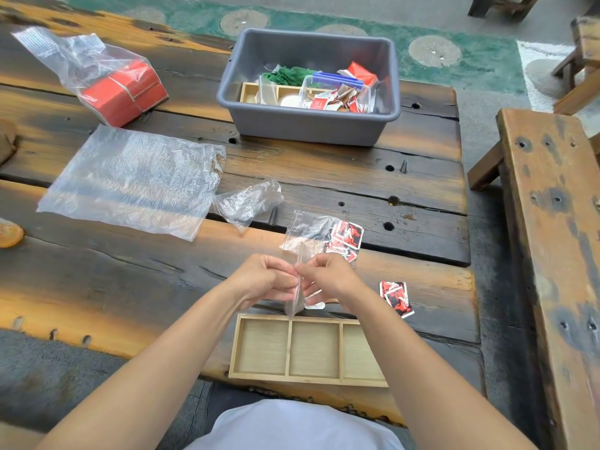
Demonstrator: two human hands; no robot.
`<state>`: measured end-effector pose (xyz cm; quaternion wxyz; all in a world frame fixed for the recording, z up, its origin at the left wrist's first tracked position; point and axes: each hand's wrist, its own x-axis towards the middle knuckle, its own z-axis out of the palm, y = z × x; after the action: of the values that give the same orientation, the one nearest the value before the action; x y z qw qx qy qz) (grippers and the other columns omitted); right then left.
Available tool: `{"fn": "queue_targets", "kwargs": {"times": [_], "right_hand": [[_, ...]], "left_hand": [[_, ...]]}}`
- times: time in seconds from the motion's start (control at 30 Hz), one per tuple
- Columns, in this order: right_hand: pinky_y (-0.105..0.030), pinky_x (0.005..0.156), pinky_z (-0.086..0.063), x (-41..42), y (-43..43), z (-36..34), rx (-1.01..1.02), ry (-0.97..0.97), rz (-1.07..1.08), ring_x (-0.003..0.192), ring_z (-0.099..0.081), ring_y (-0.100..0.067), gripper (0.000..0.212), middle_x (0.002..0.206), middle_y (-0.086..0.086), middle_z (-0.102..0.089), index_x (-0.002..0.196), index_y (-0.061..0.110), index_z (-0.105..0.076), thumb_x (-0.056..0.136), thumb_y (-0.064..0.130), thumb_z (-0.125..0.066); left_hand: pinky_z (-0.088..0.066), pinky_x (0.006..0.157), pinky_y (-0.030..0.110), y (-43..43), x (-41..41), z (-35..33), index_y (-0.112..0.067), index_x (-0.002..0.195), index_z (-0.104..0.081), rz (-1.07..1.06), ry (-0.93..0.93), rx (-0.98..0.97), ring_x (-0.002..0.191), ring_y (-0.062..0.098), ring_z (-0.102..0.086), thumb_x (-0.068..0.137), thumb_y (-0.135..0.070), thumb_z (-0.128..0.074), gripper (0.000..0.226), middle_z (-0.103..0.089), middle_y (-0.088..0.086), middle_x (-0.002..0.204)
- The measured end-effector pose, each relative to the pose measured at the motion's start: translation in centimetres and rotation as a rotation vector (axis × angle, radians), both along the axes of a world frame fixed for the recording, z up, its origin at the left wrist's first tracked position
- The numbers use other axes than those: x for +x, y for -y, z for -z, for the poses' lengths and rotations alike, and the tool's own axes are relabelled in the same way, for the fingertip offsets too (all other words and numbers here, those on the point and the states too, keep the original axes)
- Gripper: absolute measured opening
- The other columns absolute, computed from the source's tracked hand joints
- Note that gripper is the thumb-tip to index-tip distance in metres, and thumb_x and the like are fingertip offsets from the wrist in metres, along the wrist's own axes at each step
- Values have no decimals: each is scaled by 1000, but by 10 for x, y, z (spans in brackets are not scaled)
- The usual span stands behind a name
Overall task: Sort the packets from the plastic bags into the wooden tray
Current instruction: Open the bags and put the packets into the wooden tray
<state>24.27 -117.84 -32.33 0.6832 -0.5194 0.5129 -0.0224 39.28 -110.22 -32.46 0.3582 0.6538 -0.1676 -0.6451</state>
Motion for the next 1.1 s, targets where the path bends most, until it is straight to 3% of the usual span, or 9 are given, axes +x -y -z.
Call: {"fn": "queue_targets", "kwargs": {"times": [0.13, 0.23, 0.5, 0.63, 0.73, 0.8, 0.93, 1.03, 1.1], "right_hand": [[-40, 63, -63, 4, 4, 0, -99, -73, -59, 61, -69, -21, 24, 74, -13, -70, 95, -7, -67, 88, 16, -69], [-44, 66, -64, 5, 8, 2, -98, -68, -111, 68, -73, -26, 12, 76, -17, -71, 85, -1, -70, 90, 6, -60], [-30, 59, -62, -6, 11, 6, -24, 41, -100, 67, -73, -23, 15, 73, -17, -70, 79, 3, -67, 93, 0, -63], [-30, 60, -63, -6, 13, 6, -8, 15, -66, 61, -73, -22, 13, 68, -17, -71, 80, 1, -66, 92, -3, -63], [-32, 60, -62, -7, 14, 6, 12, 0, -40, 60, -72, -23, 14, 69, -16, -73, 78, -1, -67, 91, -5, -61], [-33, 60, -62, -6, 12, 6, 8, -18, -17, 56, -70, -23, 16, 66, -14, -72, 76, 0, -66, 90, -6, -60], [-33, 56, -61, -6, 6, 5, -59, -91, 8, 49, -68, -21, 15, 64, -14, -69, 81, -4, -64, 91, -8, -54], [-30, 50, -59, -22, 7, 9, -130, -174, 50, 46, -66, -19, 17, 65, -14, -68, 81, -4, -65, 92, -7, -53], [-36, 55, -62, -33, 9, 9, -110, -149, 76, 48, -65, -22, 18, 66, -16, -66, 77, 0, -64, 90, -6, -55]], "left_hand": [[-63, 70, 37, 1, 0, 1, 4, 93, -67, 1, -3, 9, 71, 23, -73, 74, 13, -76, 23, -73, 19, 81], [-63, 71, 37, 2, 0, 2, 3, 92, -65, -6, 4, 15, 73, 22, -73, 75, 13, -75, 22, -73, 17, 80], [-61, 77, 36, 1, 1, 5, 3, 94, -67, -49, -104, 87, 78, 24, -71, 83, 11, -68, 14, -72, 18, 86], [-61, 71, 36, 1, -7, 6, -3, 87, -65, -138, -111, 96, 65, 20, -69, 82, 13, -66, 17, -70, 13, 73], [-61, 66, 34, 1, -11, 3, -4, 87, -63, -245, -121, 77, 67, 21, -64, 84, 17, -61, 21, -67, 13, 72], [-57, 58, 30, 2, -17, 0, -6, 87, -61, -253, -10, 60, 65, 20, -61, 84, 16, -61, 22, -64, 13, 74], [-47, 55, 25, 6, -29, -3, -14, 79, -62, -247, 417, 41, 58, 13, -57, 81, 10, -62, 24, -64, 7, 73], [-59, 72, 32, 5, -17, -8, -17, 76, -62, -380, 566, 28, 68, 18, -67, 80, 10, -63, 28, -68, 5, 77], [-60, 81, 40, -1, -7, -11, -18, 79, -62, -356, 587, -19, 78, 22, -69, 83, 7, -66, 25, -68, 5, 82]]}}
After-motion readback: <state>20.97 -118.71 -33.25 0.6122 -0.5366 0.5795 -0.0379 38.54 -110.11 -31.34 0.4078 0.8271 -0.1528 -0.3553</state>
